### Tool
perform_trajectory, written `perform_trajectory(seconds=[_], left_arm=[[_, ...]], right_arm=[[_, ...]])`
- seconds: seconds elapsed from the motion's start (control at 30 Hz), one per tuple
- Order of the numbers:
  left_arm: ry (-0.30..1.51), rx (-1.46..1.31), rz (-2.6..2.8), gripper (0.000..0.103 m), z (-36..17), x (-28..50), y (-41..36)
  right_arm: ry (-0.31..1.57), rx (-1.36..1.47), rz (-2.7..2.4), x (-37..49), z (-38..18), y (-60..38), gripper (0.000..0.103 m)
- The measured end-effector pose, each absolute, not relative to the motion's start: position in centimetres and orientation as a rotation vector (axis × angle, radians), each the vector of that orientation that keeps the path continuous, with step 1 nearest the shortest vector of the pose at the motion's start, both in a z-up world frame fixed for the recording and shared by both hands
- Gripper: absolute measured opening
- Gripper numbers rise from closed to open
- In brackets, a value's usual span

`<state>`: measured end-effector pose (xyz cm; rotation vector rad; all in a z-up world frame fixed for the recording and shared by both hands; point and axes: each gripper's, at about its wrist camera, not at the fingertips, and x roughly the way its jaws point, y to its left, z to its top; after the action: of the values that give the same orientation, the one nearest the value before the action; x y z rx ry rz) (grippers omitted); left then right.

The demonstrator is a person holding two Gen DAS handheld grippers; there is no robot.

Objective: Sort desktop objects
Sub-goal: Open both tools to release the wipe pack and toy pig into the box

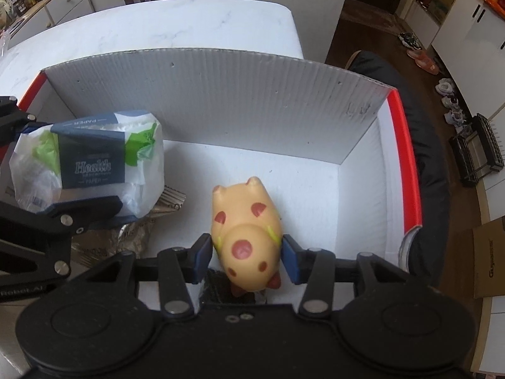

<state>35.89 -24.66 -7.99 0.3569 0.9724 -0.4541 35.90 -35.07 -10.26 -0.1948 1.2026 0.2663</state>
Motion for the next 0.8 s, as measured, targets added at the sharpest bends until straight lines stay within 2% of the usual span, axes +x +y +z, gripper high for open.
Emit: perform_trajectory(seconds=[0.2, 0.33, 0.47, 0.57, 0.63, 0.8], left_arm=[[0.967, 0.328, -0.471, 0.07, -7.5, 35.5, -24.2], [0.953, 0.306, -0.488, 0.073, -6.9, 34.8, -23.6], [0.944, 0.306, -0.492, 0.076, -6.5, 34.4, -23.4], [0.936, 0.294, -0.501, 0.083, -6.1, 34.0, -23.2], [0.926, 0.287, -0.504, 0.083, -5.8, 33.7, -23.2], [0.899, 0.273, -0.509, 0.084, -4.9, 32.7, -23.1]], right_arm=[[1.189, -0.188, 0.271, 35.4, -9.7, -35.4, 0.052], [1.158, -0.187, 0.301, 34.5, -8.7, -35.7, 0.063], [1.138, -0.199, 0.313, 33.7, -8.1, -35.9, 0.065], [1.127, -0.193, 0.325, 33.2, -7.6, -36.3, 0.068], [1.111, -0.191, 0.327, 32.9, -7.0, -36.5, 0.077], [1.078, -0.177, 0.342, 31.9, -6.0, -37.1, 0.079]])
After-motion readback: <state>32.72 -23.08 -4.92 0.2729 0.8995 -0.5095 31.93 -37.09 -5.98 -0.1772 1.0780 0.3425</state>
